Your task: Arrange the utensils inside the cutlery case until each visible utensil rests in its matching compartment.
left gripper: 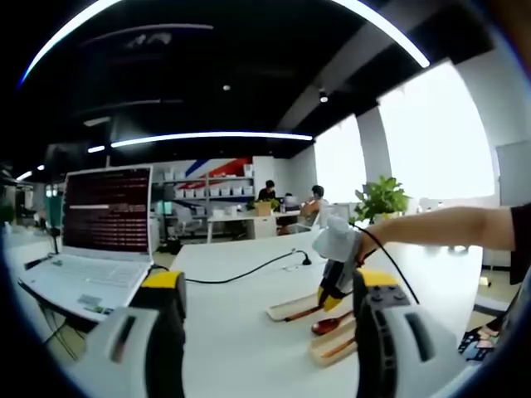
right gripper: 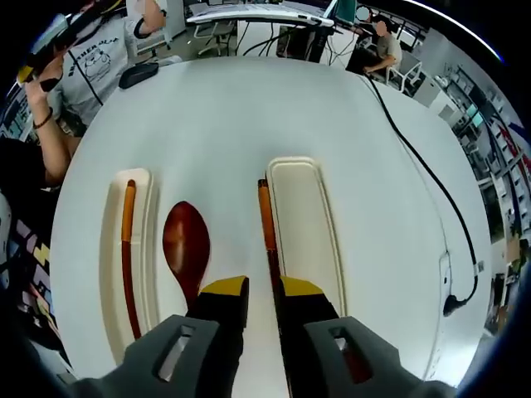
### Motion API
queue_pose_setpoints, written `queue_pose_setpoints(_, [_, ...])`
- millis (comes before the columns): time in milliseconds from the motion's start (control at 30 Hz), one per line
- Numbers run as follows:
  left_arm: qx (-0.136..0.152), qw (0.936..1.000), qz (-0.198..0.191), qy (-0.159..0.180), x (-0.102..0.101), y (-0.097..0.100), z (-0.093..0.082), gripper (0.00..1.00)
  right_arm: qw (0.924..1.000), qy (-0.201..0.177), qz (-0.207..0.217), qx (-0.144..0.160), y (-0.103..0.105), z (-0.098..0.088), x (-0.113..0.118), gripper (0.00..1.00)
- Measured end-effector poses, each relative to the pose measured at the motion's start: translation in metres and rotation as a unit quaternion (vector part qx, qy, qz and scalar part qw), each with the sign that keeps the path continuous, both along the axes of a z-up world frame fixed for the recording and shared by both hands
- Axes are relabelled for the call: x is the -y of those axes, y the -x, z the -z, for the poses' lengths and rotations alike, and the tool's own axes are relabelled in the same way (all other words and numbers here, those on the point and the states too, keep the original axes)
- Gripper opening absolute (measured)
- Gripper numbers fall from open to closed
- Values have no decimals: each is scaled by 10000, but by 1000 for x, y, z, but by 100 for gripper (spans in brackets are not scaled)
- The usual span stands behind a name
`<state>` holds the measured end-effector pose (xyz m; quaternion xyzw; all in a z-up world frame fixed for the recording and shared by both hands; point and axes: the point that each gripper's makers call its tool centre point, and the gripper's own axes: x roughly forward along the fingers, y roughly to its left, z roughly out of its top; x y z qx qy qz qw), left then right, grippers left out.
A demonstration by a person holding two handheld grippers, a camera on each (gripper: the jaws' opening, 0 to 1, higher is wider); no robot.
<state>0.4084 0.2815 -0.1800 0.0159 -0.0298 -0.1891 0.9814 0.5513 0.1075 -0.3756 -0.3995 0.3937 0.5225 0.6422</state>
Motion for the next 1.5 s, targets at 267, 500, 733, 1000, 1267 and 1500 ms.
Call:
queue_pose_setpoints(267, [27, 10000, -6, 7, -1, 1, -2, 87, 9999, -72, 44, -62, 0, 0, -1, 14])
queue_pose_setpoints(500, [16, 10000, -46, 17, -4, 0, -1, 87, 9996, 173, -160, -168, 9, 7, 7, 13])
queue_pose_setpoints(733, [31, 10000, -19, -3, -3, 1, -2, 87, 9993, 164, -197, -288, 16, 10, 4, 5])
queue_pose_setpoints(1000, [39, 10000, -38, 17, -6, 2, -3, 87, 9988, 336, -363, -57, 18, 10, 4, 3])
queue_pose_setpoints(1267, [-22, 10000, -81, 37, -10, -1, 1, 87, 9984, 543, -161, -57, 15, 10, 3, 2])
queue_pose_setpoints(1500, [-8, 10000, -83, 47, -11, -1, 0, 87, 9993, 348, -99, 41, 10, 0, -3, 2])
